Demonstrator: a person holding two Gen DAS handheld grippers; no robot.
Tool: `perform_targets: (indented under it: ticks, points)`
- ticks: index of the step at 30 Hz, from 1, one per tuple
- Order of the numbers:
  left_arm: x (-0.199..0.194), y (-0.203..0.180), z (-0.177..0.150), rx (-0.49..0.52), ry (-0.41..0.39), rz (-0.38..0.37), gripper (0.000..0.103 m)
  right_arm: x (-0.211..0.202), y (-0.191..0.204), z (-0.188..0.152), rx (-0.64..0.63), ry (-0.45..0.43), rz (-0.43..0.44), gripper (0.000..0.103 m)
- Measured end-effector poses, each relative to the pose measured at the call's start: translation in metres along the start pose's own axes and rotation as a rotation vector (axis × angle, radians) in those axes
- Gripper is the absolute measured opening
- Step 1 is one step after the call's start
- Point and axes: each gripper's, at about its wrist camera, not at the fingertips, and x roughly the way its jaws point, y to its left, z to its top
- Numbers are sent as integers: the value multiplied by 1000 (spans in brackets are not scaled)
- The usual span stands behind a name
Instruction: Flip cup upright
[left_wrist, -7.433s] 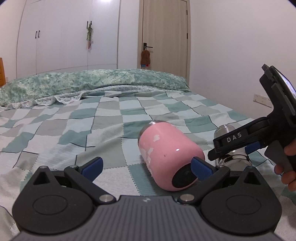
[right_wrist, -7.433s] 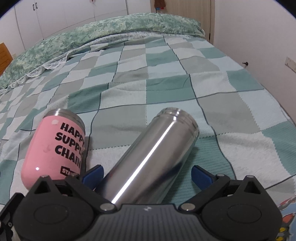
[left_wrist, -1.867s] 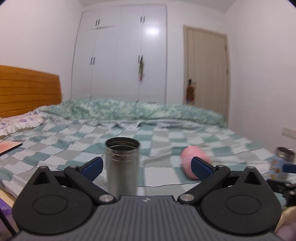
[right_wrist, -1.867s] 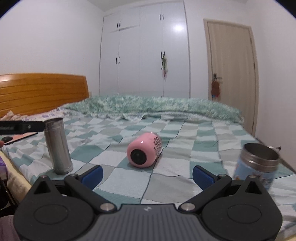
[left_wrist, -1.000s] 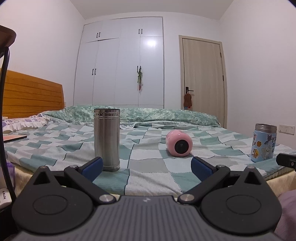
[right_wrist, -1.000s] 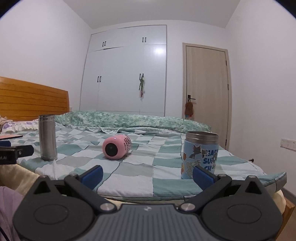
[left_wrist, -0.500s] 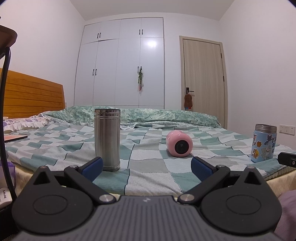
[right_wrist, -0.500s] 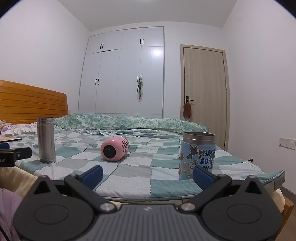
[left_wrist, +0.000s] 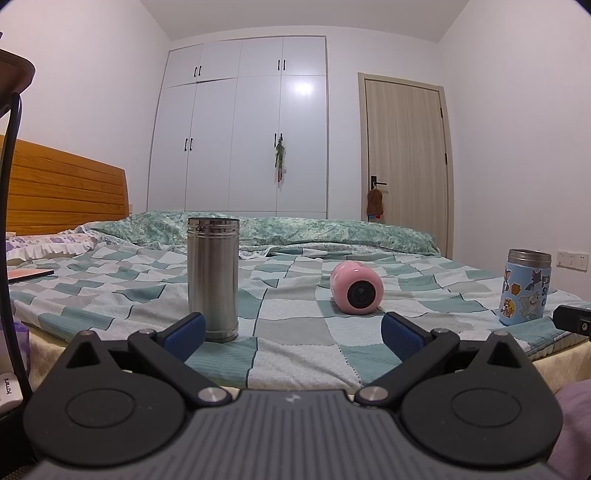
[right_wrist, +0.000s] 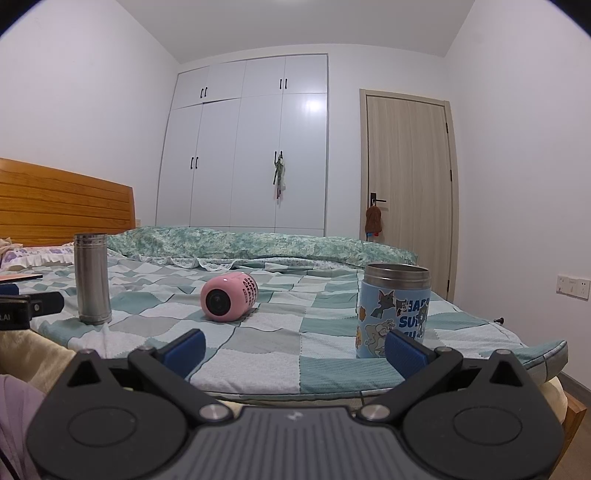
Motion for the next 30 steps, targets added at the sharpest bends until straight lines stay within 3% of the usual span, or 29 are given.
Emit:
perform_targets:
  ticks: [30]
  points:
    - [0, -1, 1, -6, -1, -9, 103, -1, 0, 0, -2, 0, 0, 103]
